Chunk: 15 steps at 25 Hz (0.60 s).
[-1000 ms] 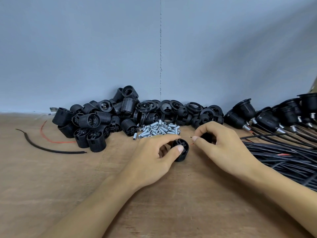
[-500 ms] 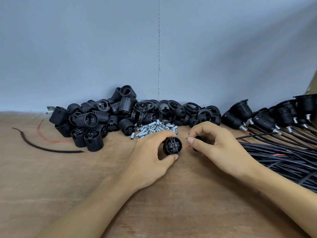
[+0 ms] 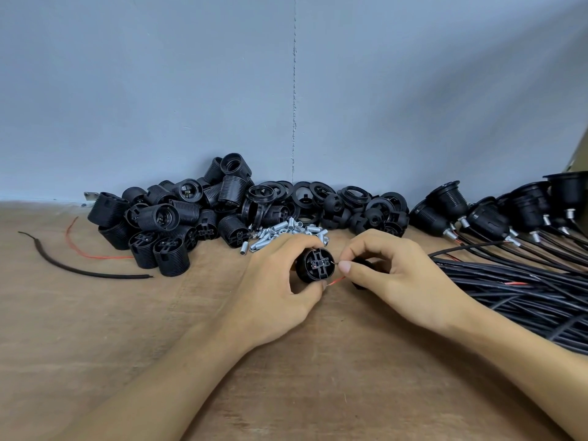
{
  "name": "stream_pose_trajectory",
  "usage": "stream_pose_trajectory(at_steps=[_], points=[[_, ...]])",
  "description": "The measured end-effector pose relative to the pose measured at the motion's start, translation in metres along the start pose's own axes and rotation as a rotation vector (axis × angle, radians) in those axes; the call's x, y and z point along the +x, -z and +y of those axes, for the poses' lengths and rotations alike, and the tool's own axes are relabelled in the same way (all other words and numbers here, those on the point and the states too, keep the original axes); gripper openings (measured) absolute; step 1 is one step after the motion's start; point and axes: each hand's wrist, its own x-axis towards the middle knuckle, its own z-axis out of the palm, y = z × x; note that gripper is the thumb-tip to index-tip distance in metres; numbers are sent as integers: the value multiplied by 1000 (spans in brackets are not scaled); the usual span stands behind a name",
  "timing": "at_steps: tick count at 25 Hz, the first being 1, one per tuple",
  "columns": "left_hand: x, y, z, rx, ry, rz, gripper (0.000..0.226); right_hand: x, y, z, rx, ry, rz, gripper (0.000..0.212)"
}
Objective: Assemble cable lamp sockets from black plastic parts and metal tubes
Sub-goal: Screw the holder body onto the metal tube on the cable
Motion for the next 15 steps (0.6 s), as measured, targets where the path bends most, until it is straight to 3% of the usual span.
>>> stream_pose_trajectory(at_steps=[15], points=[[0, 0, 0, 5, -49, 32, 40, -1, -1, 0, -83, -22, 34, 15]])
